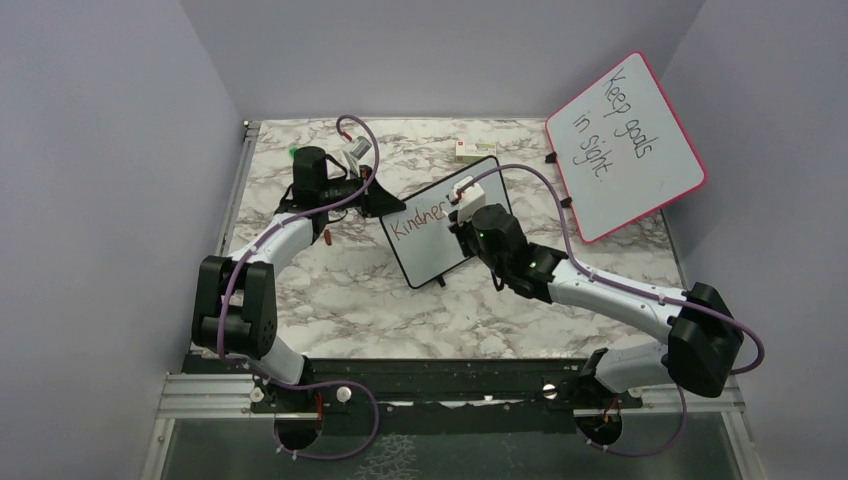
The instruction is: Write a sentence on the whiteboard
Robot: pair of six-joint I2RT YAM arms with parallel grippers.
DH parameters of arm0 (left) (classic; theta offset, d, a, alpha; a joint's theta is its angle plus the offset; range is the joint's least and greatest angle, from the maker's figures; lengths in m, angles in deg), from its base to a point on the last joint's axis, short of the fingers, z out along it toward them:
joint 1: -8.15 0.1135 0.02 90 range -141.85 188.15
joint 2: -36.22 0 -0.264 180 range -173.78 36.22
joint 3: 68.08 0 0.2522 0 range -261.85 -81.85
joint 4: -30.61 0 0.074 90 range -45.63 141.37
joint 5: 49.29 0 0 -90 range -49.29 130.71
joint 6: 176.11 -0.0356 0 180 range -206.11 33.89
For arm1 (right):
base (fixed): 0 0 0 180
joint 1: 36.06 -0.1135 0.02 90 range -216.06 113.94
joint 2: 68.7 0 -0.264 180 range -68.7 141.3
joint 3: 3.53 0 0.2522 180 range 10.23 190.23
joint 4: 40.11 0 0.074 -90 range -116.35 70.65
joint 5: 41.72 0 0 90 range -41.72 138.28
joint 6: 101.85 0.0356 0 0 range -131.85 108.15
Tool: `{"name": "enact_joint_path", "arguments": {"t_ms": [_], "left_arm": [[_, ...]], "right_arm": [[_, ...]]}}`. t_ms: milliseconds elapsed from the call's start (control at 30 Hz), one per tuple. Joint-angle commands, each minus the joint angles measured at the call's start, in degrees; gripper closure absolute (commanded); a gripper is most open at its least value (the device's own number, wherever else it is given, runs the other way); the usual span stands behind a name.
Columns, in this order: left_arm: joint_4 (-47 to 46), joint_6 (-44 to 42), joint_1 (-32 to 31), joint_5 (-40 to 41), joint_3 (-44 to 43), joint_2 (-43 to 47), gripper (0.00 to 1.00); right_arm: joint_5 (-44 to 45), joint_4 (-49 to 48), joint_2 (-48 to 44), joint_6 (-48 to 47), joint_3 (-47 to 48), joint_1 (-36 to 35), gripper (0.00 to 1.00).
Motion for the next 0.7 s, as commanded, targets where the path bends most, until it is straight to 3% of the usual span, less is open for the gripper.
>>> {"name": "enact_joint_path", "arguments": {"t_ms": [0,267,667], "left_arm": [[2.6,-1.3,-0.1,-1.7,-0.5,-0.5,1.0],[2.7,-1.3,-0.1,-1.7,-0.5,-0.5,1.0],[2.8,-1.4,-0.1,-1.6,-0.5,-0.5,1.0]], "right_arm": [[3.0,2.9,-0.6,0.4,0.0,0.3,0.99],[4.9,3.1,-0.8,1.3,-0.3,0.3,0.99],[-1.6,5.2,-1.3,1.4,-0.1,0.3,0.99]]}}
